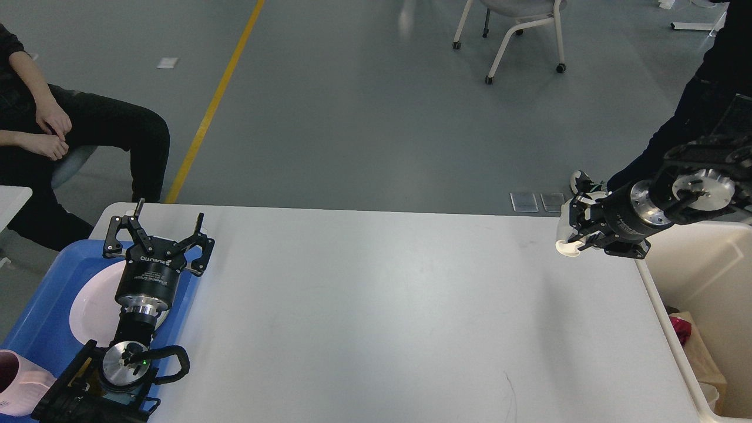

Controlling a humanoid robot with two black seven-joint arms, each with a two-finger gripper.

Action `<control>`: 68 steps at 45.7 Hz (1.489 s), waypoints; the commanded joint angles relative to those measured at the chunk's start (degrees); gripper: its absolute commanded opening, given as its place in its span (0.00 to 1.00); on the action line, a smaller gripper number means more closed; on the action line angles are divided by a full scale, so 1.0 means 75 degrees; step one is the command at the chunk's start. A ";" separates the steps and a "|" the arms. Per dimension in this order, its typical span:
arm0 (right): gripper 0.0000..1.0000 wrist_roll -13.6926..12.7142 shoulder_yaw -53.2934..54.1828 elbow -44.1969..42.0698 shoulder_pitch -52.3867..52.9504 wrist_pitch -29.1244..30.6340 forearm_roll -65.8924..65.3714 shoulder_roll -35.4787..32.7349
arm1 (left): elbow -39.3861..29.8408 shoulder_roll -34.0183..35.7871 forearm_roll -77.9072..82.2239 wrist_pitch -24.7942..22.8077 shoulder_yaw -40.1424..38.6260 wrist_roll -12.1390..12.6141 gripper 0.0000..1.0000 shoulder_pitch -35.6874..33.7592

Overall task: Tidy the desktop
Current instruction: 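Lift the paper cup with the right gripper and carry it into the bin, then release the paper cup in the bin and hold the right gripper there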

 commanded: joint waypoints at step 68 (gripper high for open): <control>0.00 0.0605 -0.0142 -0.1603 -0.3195 -0.2341 -0.1406 -0.2649 | 0.0000 -0.0010 0.0001 0.0001 0.0000 -0.0007 0.96 0.0000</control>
